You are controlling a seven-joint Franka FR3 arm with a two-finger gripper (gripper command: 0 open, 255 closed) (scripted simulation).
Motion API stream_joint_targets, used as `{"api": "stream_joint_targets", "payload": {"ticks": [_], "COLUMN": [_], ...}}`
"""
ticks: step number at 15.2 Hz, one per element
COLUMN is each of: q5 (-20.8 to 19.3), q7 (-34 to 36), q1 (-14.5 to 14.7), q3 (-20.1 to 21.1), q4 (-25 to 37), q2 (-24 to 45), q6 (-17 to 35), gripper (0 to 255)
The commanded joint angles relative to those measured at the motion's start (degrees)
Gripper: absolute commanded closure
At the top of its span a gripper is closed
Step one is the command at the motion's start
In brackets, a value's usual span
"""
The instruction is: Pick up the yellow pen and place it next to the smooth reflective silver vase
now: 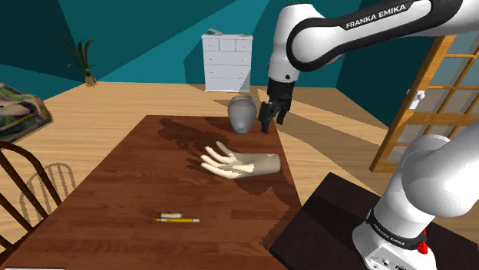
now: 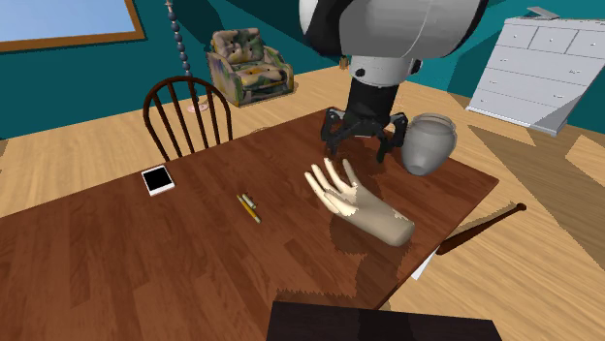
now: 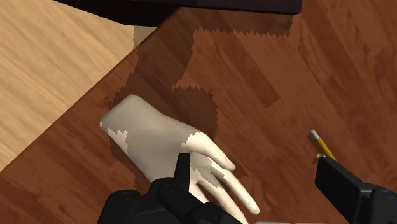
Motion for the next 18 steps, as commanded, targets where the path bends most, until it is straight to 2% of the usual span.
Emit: {"api": "stream_joint_targets", "payload": {"ticks": [1,9,18], "q5": [0.28,-0.73,-5.90], "q7": [0.25,1.97,5.55], "q1": [0.79,3.43,7.06], "q3": [1.20,5.56,8.66], "q4": [0.86,7.04,18.37], "q2": [4.43,20.75,39.73], "q6": [3.40,12.65,18.84], "gripper": [0,0,0]}}
